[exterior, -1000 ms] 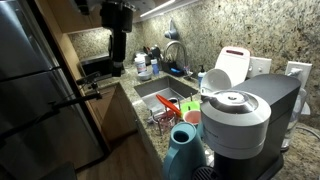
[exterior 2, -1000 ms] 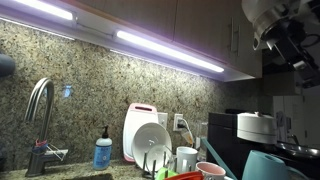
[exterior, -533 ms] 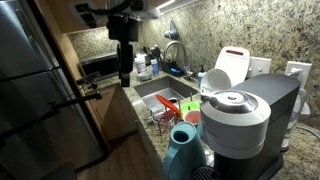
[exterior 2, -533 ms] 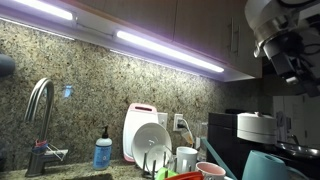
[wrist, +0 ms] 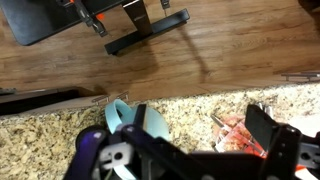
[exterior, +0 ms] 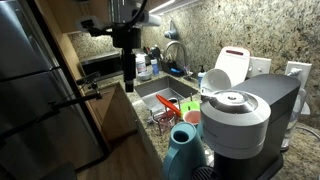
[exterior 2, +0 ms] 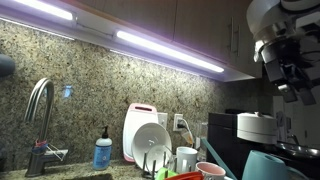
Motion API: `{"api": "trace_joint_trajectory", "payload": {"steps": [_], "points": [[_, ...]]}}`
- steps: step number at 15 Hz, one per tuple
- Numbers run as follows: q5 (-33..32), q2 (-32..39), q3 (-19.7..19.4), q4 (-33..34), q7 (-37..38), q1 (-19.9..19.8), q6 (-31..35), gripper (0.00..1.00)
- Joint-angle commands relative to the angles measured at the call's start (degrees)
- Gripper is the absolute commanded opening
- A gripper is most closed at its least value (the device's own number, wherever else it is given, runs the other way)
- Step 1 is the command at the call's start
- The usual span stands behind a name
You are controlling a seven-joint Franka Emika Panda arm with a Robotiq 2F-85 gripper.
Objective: Tilt the watering can over the mug
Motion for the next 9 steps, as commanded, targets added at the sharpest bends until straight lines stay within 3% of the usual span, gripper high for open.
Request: {"api": "trace_joint_trajectory", "payload": {"steps": [1, 9], "points": [[-2.3, 0.4, 1.0, 1.4, 0.3, 0.4, -0.6, 1.00], [-7.9, 1.8, 0.7, -2.6, 1.0, 0.0, 5.7, 1.00]]}}
